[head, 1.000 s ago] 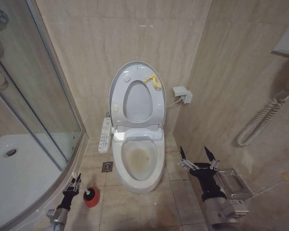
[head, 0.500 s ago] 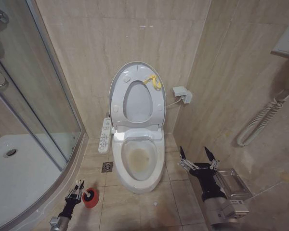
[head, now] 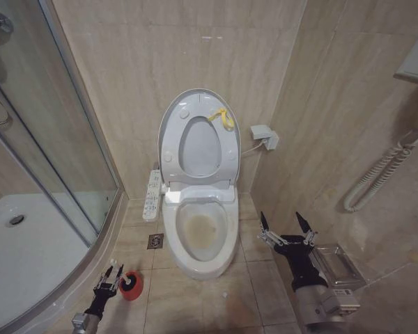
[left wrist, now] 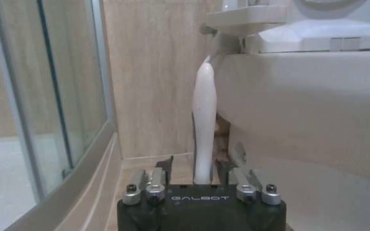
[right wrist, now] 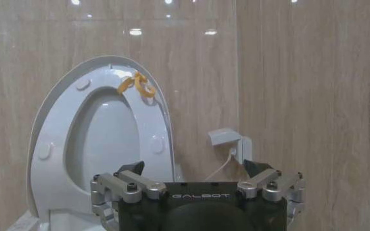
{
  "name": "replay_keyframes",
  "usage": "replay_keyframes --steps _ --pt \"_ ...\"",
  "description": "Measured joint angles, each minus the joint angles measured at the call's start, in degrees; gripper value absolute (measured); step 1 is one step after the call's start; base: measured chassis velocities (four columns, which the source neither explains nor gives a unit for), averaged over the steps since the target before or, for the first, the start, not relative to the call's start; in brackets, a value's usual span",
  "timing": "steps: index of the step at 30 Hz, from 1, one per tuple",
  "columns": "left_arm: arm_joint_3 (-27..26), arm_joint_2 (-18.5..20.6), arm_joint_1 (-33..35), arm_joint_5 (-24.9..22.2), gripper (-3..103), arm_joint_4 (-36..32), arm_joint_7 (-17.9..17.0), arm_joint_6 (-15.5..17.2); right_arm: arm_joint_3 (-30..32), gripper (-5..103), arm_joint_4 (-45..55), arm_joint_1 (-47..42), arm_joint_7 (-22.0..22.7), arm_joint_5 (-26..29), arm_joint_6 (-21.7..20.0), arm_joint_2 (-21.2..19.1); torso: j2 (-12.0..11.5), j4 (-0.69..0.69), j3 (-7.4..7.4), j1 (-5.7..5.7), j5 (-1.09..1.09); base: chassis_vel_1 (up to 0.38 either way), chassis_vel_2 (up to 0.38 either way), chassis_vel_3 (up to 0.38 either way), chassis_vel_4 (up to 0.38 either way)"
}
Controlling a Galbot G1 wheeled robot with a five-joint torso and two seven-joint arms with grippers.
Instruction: Open the toilet lid, clean the toilet bowl with a toilet brush, close the toilet lid, and flush.
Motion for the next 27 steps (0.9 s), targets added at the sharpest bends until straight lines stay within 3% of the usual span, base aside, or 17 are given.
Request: replay_keyframes --steps 1,2,4,9,10,11,14,15,16,17,18,21,23,27 --pt "-0.1 0.0 0.39 -0.02 31 -0.82 0.06 -0.01 0.0 100 0.0 0.0 0.0 0.0 0.0 0.0 0.0 0.0 0.0 0.0 0.05 0.0 0.0 0.0 0.0" --pt "-0.3 -0.05 1.1 -0.12 58 -2.32 0.08 -0.01 0.0 100 0.0 0.0 0.0 0.0 0.0 0.0 0.0 0.01 0.0 0.0 0.05 0.0 0.0 0.0 0.0" --pt "-0.45 -0.12 1.86 -0.35 58 -3.81 0.08 -0.01 0.0 100 0.0 0.0 0.0 0.0 0.0 0.0 0.0 0.0 0.0 0.0 0.04 0.0 0.0 0.0 0.0" --pt "-1.67 -0.72 8.89 -4.08 58 -16.74 0.3 -0.07 0.0 100 0.0 0.0 0.0 0.0 0.0 0.0 0.0 0.02 -0.01 -0.01 0.04 0.0 0.0 0.0 0.0" --pt "-1.67 -0.72 8.89 -4.08 58 -16.74 0.3 -0.07 0.0 100 0.0 0.0 0.0 0.0 0.0 0.0 0.0 0.02 -0.01 -0.01 0.04 0.0 0.0 0.0 0.0" --pt "-1.77 -0.73 10.15 -4.93 86 -19.22 0.36 -0.07 0.0 100 0.0 0.0 0.0 0.0 0.0 0.0 0.0 0.02 -0.01 -0.01 0.04 0.0 0.0 0.0 0.0" --pt "-2.26 -0.69 13.85 -7.01 86 -27.75 0.22 -0.08 0.0 100 0.0 0.01 0.0 0.0 0.0 0.0 0.0 0.01 -0.02 -0.01 0.05 0.0 0.0 0.0 0.0" --pt "-2.26 -0.69 13.85 -7.01 86 -27.75 0.22 -0.08 0.0 100 0.0 0.01 0.0 0.0 0.0 0.0 0.0 0.01 -0.02 -0.01 0.05 0.0 0.0 0.0 0.0" --pt "-2.62 -0.56 15.52 -7.96 86 -32.49 -0.35 0.07 0.0 100 0.0 0.01 0.0 0.0 0.0 0.0 0.01 0.01 -0.01 -0.01 0.05 0.0 0.0 0.0 0.0" --pt "-3.44 -0.33 17.65 -9.05 100 -39.45 -1.69 1.12 0.0 100 0.0 0.0 0.0 0.0 0.0 0.0 0.01 0.01 -0.02 -0.02 0.06 0.0 0.0 0.0 0.0" --pt "-3.44 -0.33 17.65 -9.05 100 -39.45 -1.69 1.12 0.0 100 0.0 0.0 0.0 0.0 0.0 0.0 0.01 0.01 -0.02 -0.02 0.06 0.0 0.0 0.0 0.0" --pt "-5.58 0.12 21.25 -10.88 100 -53.9 -6.01 5.28 0.0 100 0.0 0.0 0.0 0.0 0.0 0.0 0.01 0.01 -0.01 -0.01 0.05 0.0 0.0 0.0 0.0" --pt "-6.26 0.19 21.9 -11.13 100 -56.97 -7.69 6.59 0.0 100 0.0 0.0 0.0 0.0 0.0 0.0 0.01 0.0 -0.02 -0.01 0.07 0.0 0.0 0.0 0.0" --pt "-9.74 0.45 25.71 -11.33 100 -69.45 -16.74 13.07 0.0 100 0.0 0.0 0.0 0.0 0.0 0.0 0.01 0.02 -0.01 -0.01 0.08 0.0 0.0 0.0 0.0"
